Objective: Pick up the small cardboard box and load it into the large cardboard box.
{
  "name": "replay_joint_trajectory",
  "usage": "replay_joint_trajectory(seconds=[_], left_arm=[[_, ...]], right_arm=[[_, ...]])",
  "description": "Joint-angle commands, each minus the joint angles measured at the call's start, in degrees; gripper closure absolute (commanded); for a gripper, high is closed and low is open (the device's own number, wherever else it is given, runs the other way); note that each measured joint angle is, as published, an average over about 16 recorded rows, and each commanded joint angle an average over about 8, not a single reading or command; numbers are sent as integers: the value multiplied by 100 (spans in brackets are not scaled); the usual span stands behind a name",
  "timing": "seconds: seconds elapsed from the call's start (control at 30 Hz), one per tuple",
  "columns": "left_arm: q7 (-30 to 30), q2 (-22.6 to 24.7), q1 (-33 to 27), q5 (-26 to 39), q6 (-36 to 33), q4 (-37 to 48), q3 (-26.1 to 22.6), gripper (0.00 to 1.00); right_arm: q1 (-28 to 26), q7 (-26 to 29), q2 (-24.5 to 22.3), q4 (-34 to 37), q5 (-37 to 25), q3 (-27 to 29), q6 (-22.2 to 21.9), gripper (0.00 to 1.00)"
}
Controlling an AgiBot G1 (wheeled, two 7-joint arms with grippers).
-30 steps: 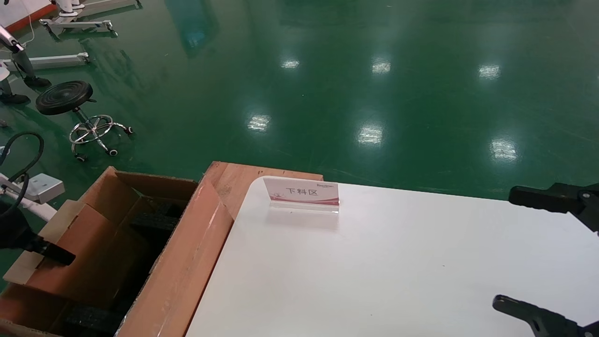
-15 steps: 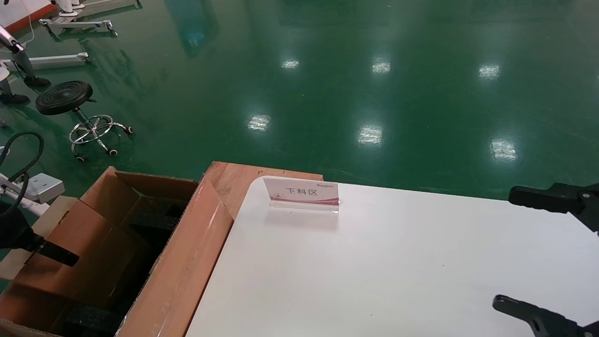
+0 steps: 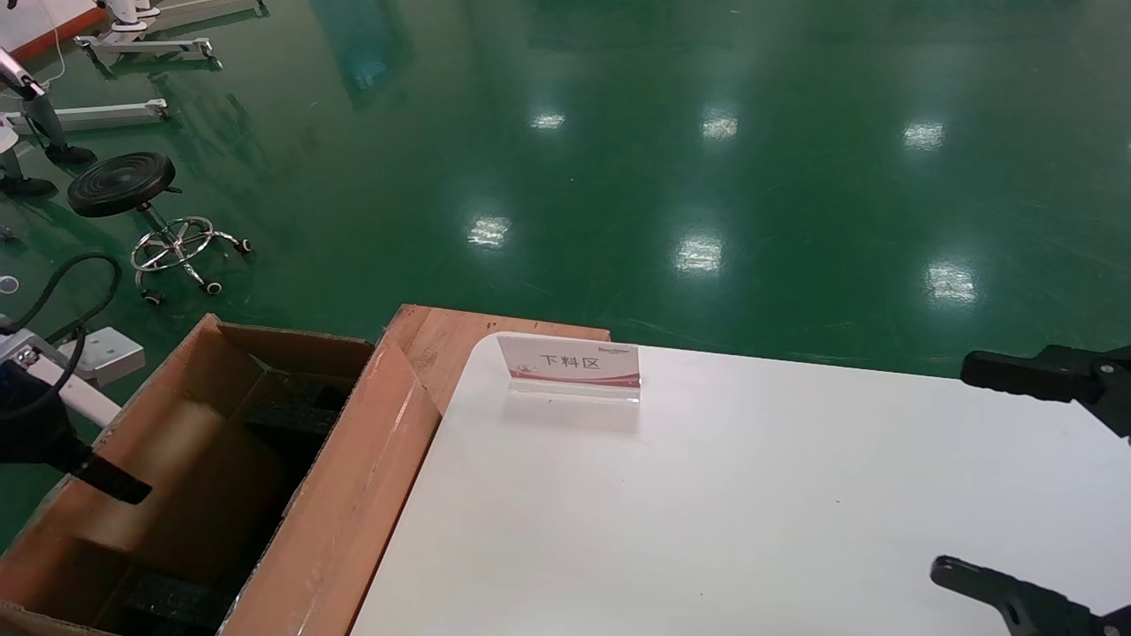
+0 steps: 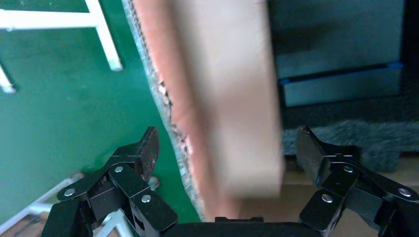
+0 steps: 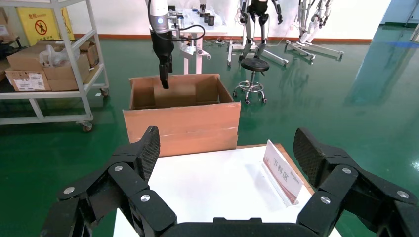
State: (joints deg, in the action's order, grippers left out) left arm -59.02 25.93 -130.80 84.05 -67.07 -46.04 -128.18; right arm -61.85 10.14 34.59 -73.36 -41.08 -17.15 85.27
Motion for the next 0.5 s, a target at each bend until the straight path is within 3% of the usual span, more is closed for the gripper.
replay_joint_trajectory(seconds=[0.03, 0.27, 0.5], left_arm=[[6, 72, 22, 52, -8, 38, -23, 0], [156, 216, -165, 211, -18, -186, -4, 0], [866, -16, -807, 137, 103, -950, 298, 0]], right_arm=[[0, 0, 0, 0, 0, -1, 0, 0], [-1, -1, -1, 0, 2, -3, -1, 0], [-1, -2, -2, 0, 3, -5, -2, 0]])
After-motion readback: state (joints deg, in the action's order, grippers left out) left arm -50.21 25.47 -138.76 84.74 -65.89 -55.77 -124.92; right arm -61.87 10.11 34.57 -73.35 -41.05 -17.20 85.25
